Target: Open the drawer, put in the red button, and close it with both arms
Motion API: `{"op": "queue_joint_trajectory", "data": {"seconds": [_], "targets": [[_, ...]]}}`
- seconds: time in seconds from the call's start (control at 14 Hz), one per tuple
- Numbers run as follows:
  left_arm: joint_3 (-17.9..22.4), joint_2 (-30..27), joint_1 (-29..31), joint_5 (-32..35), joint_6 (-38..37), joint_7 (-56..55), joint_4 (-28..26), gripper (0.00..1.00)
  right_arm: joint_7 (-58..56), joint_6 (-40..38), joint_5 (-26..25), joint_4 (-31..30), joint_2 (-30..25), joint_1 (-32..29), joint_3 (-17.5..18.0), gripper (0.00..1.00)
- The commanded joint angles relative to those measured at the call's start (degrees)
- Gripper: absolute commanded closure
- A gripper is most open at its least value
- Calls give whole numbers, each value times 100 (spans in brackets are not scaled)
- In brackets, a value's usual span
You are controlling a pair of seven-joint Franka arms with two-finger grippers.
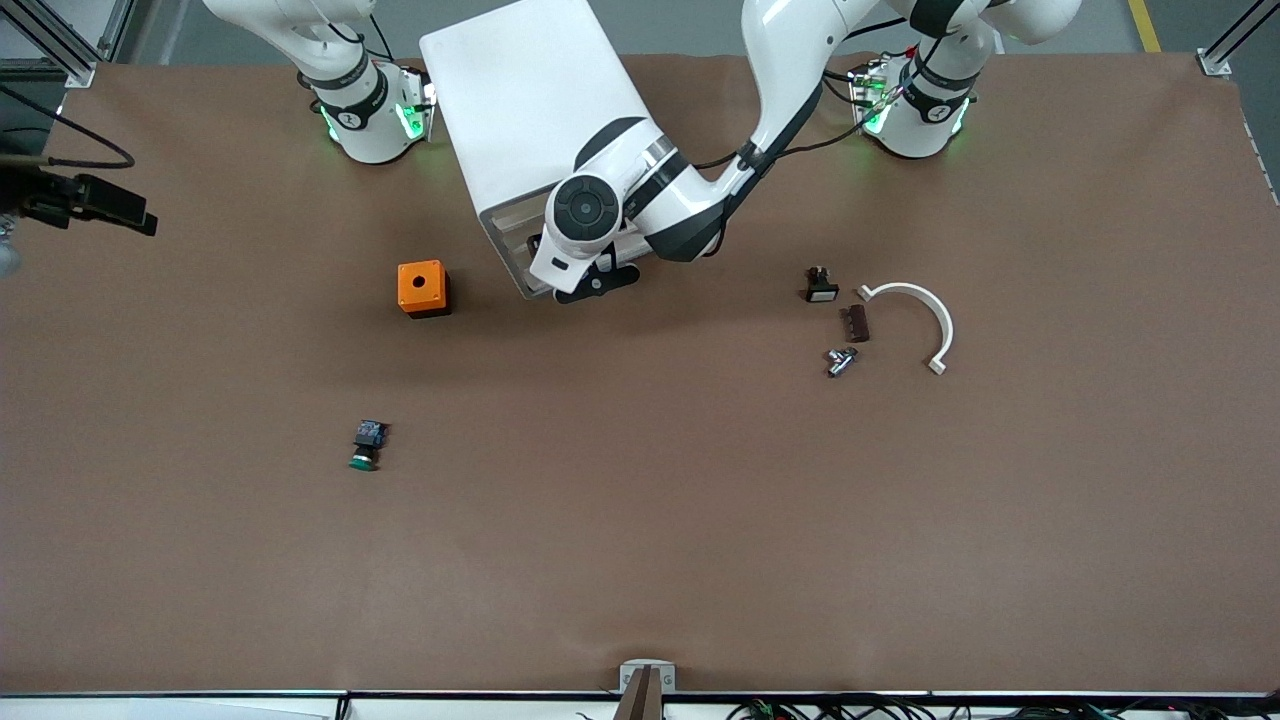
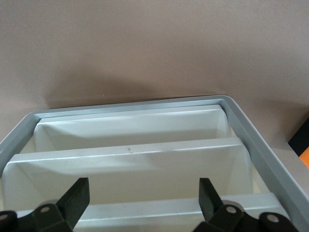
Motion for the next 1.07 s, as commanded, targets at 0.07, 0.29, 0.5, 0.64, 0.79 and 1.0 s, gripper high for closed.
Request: {"op": "queue_joint_trajectory", "data": {"seconds": [0.07, 0.29, 0.5, 0.64, 0.79, 1.0], "targets": [[-25, -35, -55, -209, 41, -40, -1, 0, 62, 719, 71, -1005, -803, 8, 7, 0], [10, -87, 76, -139, 41, -40, 25, 0, 53, 861, 80, -1006, -822, 17, 8, 0], [54, -332, 523, -104, 33, -31, 51, 0, -8, 870, 89, -998, -944, 26, 7, 0], [54, -535, 1024, 167, 24, -40, 51, 0, -17, 974, 106, -989, -954, 148, -19, 0], [54, -693, 1393, 545, 6, -48, 51, 0, -26, 1010, 124, -989, -945, 149, -19, 0], [54, -861, 1886, 600, -20, -48, 34, 0, -26, 1098, 255, -971, -936, 105, -19, 0]]}}
